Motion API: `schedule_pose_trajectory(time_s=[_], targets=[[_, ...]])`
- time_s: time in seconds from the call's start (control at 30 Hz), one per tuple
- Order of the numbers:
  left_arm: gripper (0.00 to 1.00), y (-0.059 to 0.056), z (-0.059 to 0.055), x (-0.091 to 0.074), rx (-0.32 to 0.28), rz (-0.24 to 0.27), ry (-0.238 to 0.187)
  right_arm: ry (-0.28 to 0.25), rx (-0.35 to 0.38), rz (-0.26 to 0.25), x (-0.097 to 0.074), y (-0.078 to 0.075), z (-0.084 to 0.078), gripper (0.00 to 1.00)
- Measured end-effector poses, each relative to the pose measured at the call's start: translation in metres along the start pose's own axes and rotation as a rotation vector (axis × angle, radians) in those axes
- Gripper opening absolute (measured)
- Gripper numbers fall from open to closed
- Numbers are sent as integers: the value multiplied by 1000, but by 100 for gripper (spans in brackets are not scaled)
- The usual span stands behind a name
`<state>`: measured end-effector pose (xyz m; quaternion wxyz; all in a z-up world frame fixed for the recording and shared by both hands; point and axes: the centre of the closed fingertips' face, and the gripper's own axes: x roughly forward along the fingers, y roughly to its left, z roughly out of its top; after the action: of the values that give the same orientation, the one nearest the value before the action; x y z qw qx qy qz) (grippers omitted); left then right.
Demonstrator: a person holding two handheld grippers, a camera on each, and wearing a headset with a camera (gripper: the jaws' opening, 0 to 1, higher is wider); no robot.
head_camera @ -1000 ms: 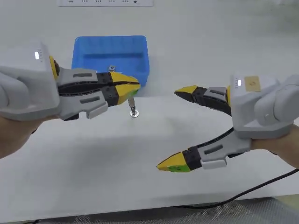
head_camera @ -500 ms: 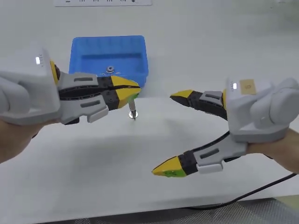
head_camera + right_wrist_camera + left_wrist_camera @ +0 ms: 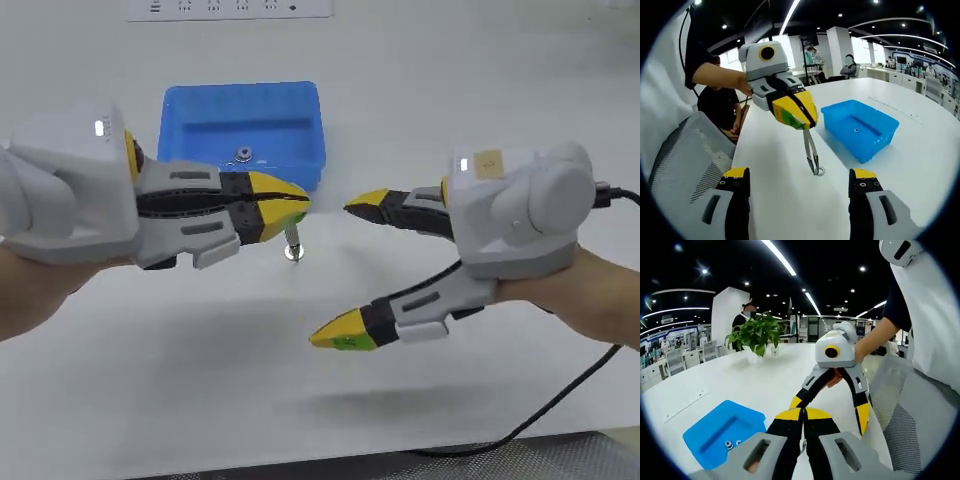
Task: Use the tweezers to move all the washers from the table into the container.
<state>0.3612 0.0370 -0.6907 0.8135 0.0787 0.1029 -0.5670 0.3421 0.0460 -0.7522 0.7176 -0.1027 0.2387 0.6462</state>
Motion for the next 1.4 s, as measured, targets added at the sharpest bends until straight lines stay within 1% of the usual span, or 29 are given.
schedule_pose_trajectory(time_s=[0.1, 0.13, 0.2, 0.23, 0.3, 0.33, 0.37, 0.43, 0.47, 0.5, 0.6, 0.63, 0.67, 0.77, 0.83, 0.87, 0.9, 0.93, 1.03, 1.07, 1.13, 1.2, 1.27, 1.33, 1.37, 1.4], targets=[[4, -1, 0, 1, 4, -8, 10, -5, 1, 14, 6, -9, 3, 70], [4, -1, -1, 1, 3, -10, 11, -5, 0, 17, 7, -10, 3, 67], [4, -1, -1, 2, 0, -11, 13, 3, -12, 46, 12, -12, 2, 56], [4, -1, -1, 3, -1, -11, 13, 7, -29, 65, 14, -13, 0, 48], [4, 0, -1, 4, -6, -12, 13, 16, -47, 68, 18, -19, -2, 36], [4, 0, -1, 5, -7, -13, 14, 11, -52, 76, 20, -20, -1, 31], [4, 0, -1, 5, -7, -13, 16, -1, -45, 94, 22, -20, 1, 30], [4, -1, -1, 5, -9, -16, 18, -10, -41, 112, 24, -20, 4, 28], [4, -1, -1, 5, -10, -17, 19, -12, -48, 124, 25, -18, 6, 26], [4, -1, -1, 5, -11, -18, 20, -15, -48, 147, 27, -15, 7, 25], [4, -2, -1, 5, -15, -19, 19, 0, -78, 176, 31, -8, 7, 22], [4, -2, -1, 4, -18, -17, 19, 9, -93, 183, 32, -7, 6, 20], [4, -2, -2, 4, -19, -16, 19, 16, -112, 176, 34, -8, 6, 19], [4, -2, -2, 3, -17, -18, 22, 18, -110, 196, 36, -5, 6, 17], [4, -3, -2, 2, -15, -19, 24, 38, -126, 208, 38, -4, 3, 15], [4, -3, -3, 2, -16, -20, 26, 52, -151, 204, 40, -5, 1, 13], [4, -3, -3, 1, -14, -19, 27, 54, -183, 198, 40, -7, 1, 13], [4, -3, -3, 0, -12, -19, 30, 49, -165, 206, 39, -5, 2, 13], [4, -3, -3, -1, -13, -18, 33, 49, -178, 210, 39, -5, 2, 12], [4, -4, -3, -2, -15, -18, 34, 50, -186, 211, 39, -5, 2, 12], [4, -4, -3, -2, -14, -16, 36, 50, -233, 210, 39, -4, 3, 10], [4, -3, -4, -2, -15, -13, 37, 53, -233, 210, 39, -5, 3, 10], [5, -2, -4, -1, -30, -7, 43, 53, -253, 210, 39, -5, 3, 9], [5, 1, -3, -2, -60, 12, 40, 51, -249, 213, 40, -3, 3, 9], [6, 2, -4, -2, -66, 22, 39, 49, -244, 210, 40, -3, 3, 9], [6, 2, -5, -2, -62, 20, 42, 45, -244, 206, 40, -4, 3, 9]])
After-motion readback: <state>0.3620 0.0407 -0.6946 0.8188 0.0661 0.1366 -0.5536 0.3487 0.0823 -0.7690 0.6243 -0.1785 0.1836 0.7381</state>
